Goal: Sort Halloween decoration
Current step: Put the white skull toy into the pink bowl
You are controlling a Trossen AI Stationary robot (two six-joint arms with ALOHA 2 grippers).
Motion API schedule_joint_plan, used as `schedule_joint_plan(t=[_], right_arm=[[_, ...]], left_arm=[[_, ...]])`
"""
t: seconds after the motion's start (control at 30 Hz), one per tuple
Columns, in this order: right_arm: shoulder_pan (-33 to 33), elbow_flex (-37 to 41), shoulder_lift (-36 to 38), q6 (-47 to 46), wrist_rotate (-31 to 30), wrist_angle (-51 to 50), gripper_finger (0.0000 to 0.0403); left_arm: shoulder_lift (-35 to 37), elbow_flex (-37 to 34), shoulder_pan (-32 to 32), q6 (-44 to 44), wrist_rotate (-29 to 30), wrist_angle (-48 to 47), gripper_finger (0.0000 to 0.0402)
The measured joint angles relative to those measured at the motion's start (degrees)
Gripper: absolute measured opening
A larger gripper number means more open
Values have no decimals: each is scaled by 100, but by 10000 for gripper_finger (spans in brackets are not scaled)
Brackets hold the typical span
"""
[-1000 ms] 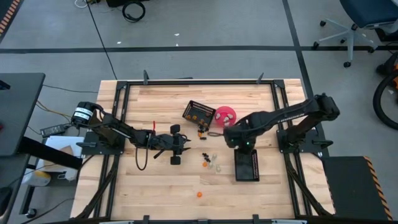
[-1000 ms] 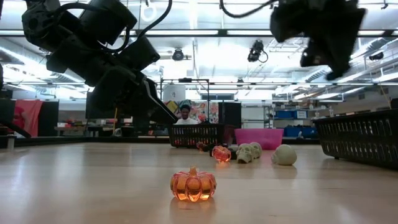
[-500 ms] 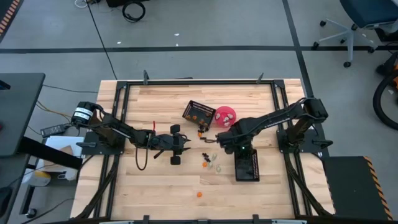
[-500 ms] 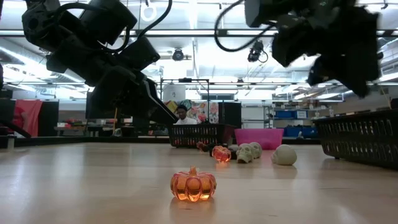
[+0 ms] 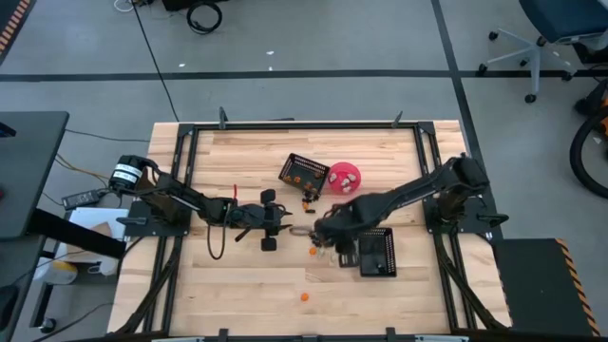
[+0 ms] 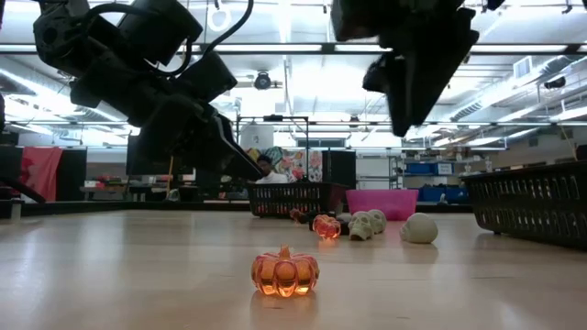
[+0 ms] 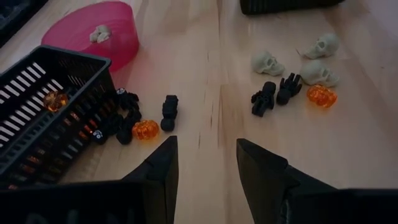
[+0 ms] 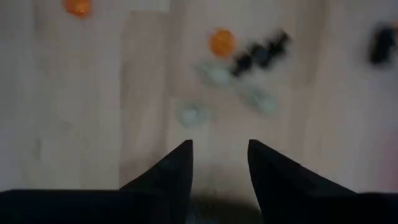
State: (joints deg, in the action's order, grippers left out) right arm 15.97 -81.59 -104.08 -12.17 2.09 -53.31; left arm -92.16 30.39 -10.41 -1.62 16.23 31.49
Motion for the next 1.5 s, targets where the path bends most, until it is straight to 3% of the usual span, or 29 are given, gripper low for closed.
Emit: schedule_joint_plan(t=[0.27, 0.63, 0.9, 1.2, 1.5], right_arm=[[115, -91, -680, 759, -954, 276, 165], [-57, -89, -1119, 1398, -1355, 527, 192], [-189, 161, -1114, 1644, -927, 926, 183], [-269, 594, -1084, 1837, -865, 1231, 169], [-295, 660, -1079, 1796, -828, 1412, 117]], left_arm=[[-1, 2, -52, 472, 1, 9, 137], [-2, 2, -335, 607, 0, -42, 137], [-2, 0, -339, 596, 0, -257, 137], [-2, 0, -339, 595, 0, -260, 137], [-2, 0, -339, 598, 0, -261, 137]])
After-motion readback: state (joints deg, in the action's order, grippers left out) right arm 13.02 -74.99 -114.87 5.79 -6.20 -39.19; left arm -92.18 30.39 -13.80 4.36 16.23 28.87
